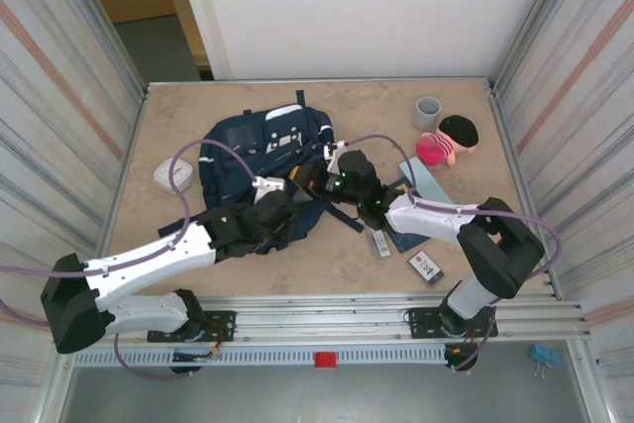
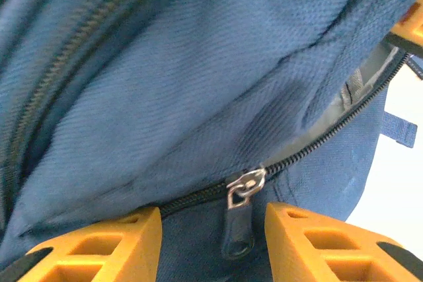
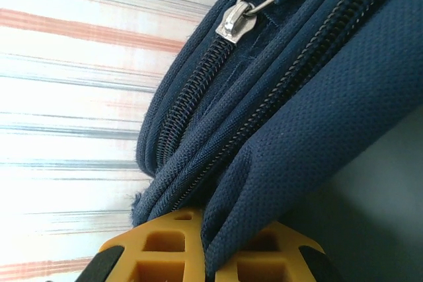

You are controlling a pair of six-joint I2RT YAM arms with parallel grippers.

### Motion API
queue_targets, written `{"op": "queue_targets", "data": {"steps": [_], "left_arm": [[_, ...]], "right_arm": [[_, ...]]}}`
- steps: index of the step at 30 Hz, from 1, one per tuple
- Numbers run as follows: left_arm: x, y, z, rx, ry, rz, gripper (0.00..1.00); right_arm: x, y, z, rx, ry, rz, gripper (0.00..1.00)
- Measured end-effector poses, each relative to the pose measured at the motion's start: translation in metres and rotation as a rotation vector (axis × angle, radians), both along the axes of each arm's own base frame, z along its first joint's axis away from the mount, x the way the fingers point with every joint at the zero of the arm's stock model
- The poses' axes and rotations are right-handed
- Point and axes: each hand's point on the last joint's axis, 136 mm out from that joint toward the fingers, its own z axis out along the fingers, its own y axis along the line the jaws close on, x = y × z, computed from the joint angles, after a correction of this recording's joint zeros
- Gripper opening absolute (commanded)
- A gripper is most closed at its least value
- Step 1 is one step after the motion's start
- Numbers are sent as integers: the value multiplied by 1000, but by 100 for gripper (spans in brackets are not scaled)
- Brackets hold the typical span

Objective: Pack the student bag

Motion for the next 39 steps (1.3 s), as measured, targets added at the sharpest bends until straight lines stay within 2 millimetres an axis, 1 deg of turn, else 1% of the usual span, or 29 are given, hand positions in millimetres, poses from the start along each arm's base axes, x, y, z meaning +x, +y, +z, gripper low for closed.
{"op": "queue_targets", "data": {"steps": [2,5,7,8,9,10,14,18,23,27,28,29,31,32,33,35,37,39], "left_arm": [[1,1,0,1,-2,7,40],[4,4,1,7,-13,23,24],[5,6,1,13,-22,31,11],[5,7,2,14,-26,36,6],[5,9,2,15,-31,40,2],[4,11,3,15,-37,39,0],[0,18,11,-21,-55,28,0],[-6,23,18,-90,-68,-16,0],[-13,42,17,-133,-69,-24,0],[-18,57,12,-156,-71,-30,0],[-19,59,11,-167,-72,-35,0],[-20,61,10,-174,-71,-41,0],[-22,61,8,-199,-67,-61,0],[-23,57,8,-221,-67,-80,0],[-23,54,7,-238,-66,-94,0],[-25,46,3,-271,-58,-125,0],[-24,40,1,-287,-49,-143,0],[-21,32,0,-301,-42,-158,0]], "right_arm": [[-2,4,3,1,-12,2,0],[-5,7,4,-3,-22,2,0],[-7,9,4,-8,-33,2,0],[-8,9,4,-10,-35,4,0],[-8,10,4,-12,-36,5,0],[-9,10,3,-17,-36,7,0],[-6,4,-4,-56,-40,7,0],[0,-9,-6,-91,-43,20,0],[11,-26,-8,-102,-30,26,0],[15,-33,-8,-91,-14,48,1],[16,-35,-8,-87,-11,55,4],[17,-37,-7,-82,-7,61,12],[19,-40,-7,-74,1,67,33],[20,-41,-6,-69,5,63,42],[20,-40,-4,-61,4,63,47],[20,-36,2,-24,7,48,54],[14,-28,6,18,2,43,56],[5,-16,3,50,8,39,56]]}}
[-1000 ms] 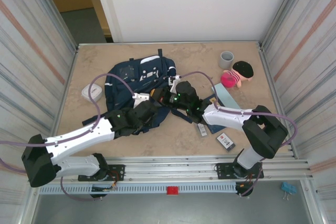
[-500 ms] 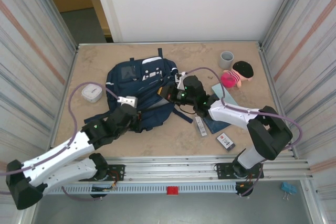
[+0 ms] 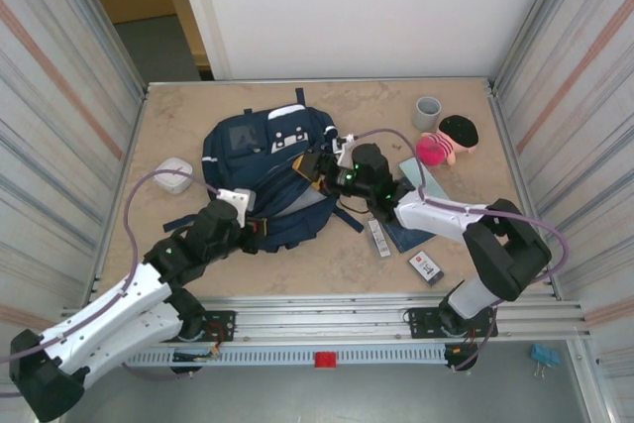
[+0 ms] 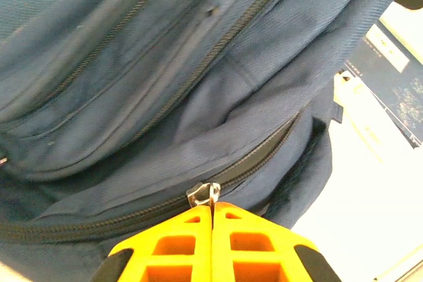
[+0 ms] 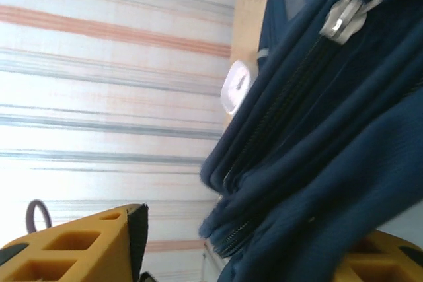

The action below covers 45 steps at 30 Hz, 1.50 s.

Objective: Pack the student bag

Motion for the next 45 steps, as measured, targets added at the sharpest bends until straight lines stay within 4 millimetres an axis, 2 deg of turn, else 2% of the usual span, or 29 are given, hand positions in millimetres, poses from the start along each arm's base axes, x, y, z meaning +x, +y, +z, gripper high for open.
{"op": "queue_targets", "data": {"steps": [2,3,5,6,10,13,18,21,23,25,26,28,33,39,45], "left_arm": [[3,-7,-2,-12,9,-16,0],[3,-9,-3,-12,14,-20,0],[5,-12,-6,-7,26,-25,0],[5,-12,-6,-5,27,-24,0],[10,-10,2,6,6,-2,0],[12,0,2,43,-1,36,0],[11,23,-6,134,0,100,0],[13,31,-6,151,-8,117,1],[13,29,-5,136,-15,106,26],[11,18,-5,95,-24,55,44],[10,13,-5,69,-23,30,51],[5,-2,-4,6,-20,-33,57],[0,-23,10,-101,-24,-114,58],[-4,-30,18,-147,-27,-146,55],[1,-39,19,-104,7,-149,54]], "right_arm": [[-10,13,-8,11,21,6,53],[-13,17,-12,13,31,7,48],[-16,23,-16,12,42,2,30],[-15,22,-17,12,46,-8,26],[-5,12,-19,0,46,-33,10],[4,-6,-17,-25,48,-39,3],[16,-44,-9,-91,38,-45,1],[19,-52,2,-127,14,-23,0],[20,-50,12,-132,-5,0,0],[20,-48,21,-132,-23,20,1],[20,-47,25,-133,-32,29,1],[20,-45,30,-133,-42,43,1],[17,-44,31,-147,-42,67,1],[17,-42,26,-164,-42,82,1],[14,-34,26,-167,-46,101,1]]}}
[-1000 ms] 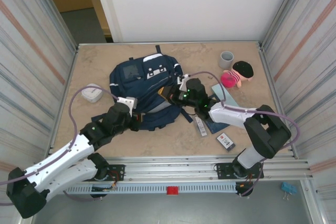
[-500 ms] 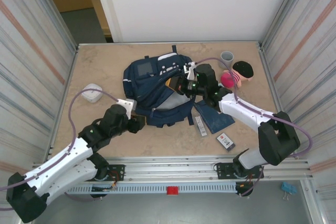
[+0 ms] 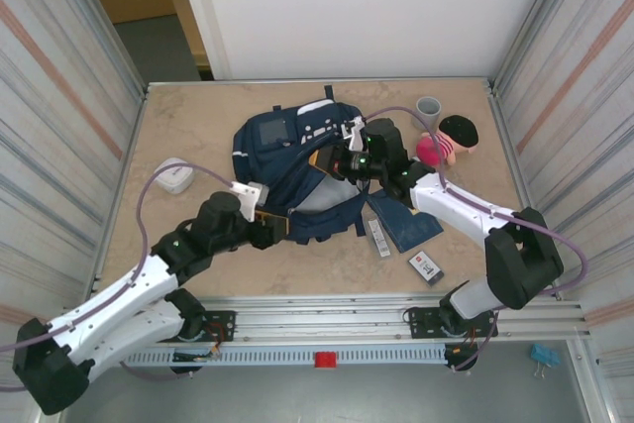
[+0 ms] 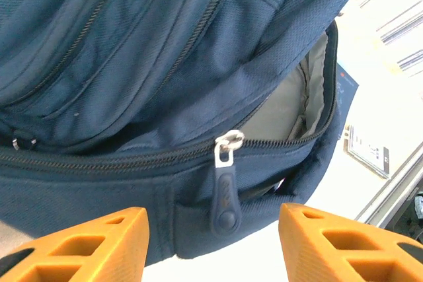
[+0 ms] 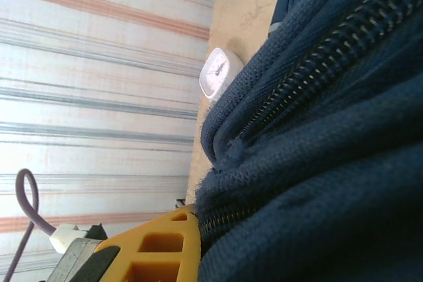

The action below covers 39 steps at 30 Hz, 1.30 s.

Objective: Pack the student bag

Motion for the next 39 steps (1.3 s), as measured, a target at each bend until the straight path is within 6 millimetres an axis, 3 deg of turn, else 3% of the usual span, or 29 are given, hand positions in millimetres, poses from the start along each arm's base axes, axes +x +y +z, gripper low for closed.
{"op": "queue_targets", "data": {"steps": [8,10,20,28,30,34,36,39], "left_arm": [[8,-18,-7,94,26,-20,52],[11,-16,-14,132,38,-5,48],[16,1,-24,216,41,62,2],[10,18,-25,227,-3,96,0],[9,19,-27,214,-10,90,0],[7,12,-28,166,-15,60,0],[7,9,-27,147,-16,52,0],[9,5,-25,126,-18,56,0]], "right_arm": [[-2,5,-2,-3,4,11,1],[-2,5,-2,-4,5,12,1],[0,2,-5,-3,17,16,0],[10,-11,-1,10,18,23,2],[15,-17,1,19,19,23,10],[19,-20,4,39,27,17,40],[19,-19,4,63,25,7,48],[14,-17,-3,87,33,-14,53]]}}
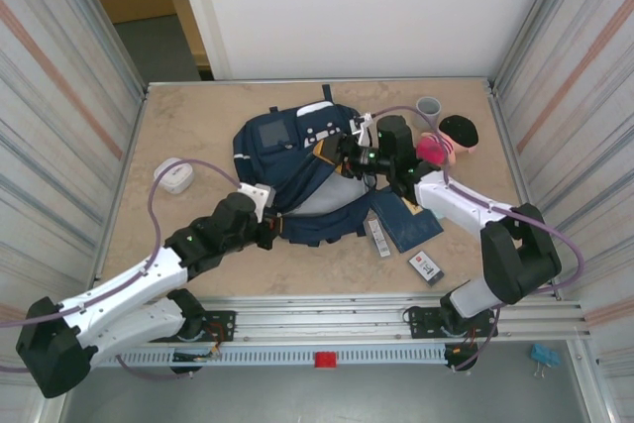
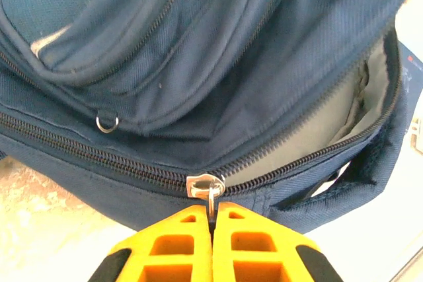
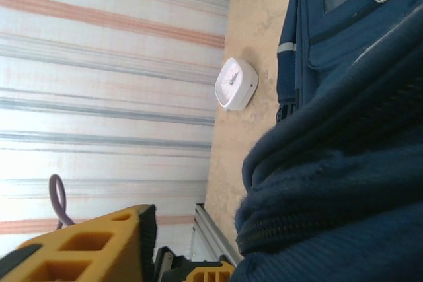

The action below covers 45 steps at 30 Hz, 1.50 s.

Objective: Pack the student bag

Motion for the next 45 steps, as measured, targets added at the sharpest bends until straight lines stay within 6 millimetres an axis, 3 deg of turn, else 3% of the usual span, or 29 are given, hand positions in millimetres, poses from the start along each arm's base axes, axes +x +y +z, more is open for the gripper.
{"op": "queue_targets", "data": {"steps": [6,11,17,25,36,45], "left_arm": [[2,-2,-4,-5,16,12,0],[3,-2,-4,-7,15,21,0],[7,10,4,-10,-18,65,0],[13,38,1,-43,-68,147,0],[48,82,-23,1,-40,303,0],[72,100,-37,46,-43,373,0]], "right_arm": [[-20,19,-19,19,41,-39,52],[-20,25,-17,24,30,-70,19],[-12,10,-23,-17,44,-56,10],[11,-16,12,-13,24,58,4],[3,-5,45,-14,-28,249,2],[-9,-4,83,14,-108,367,2]]}}
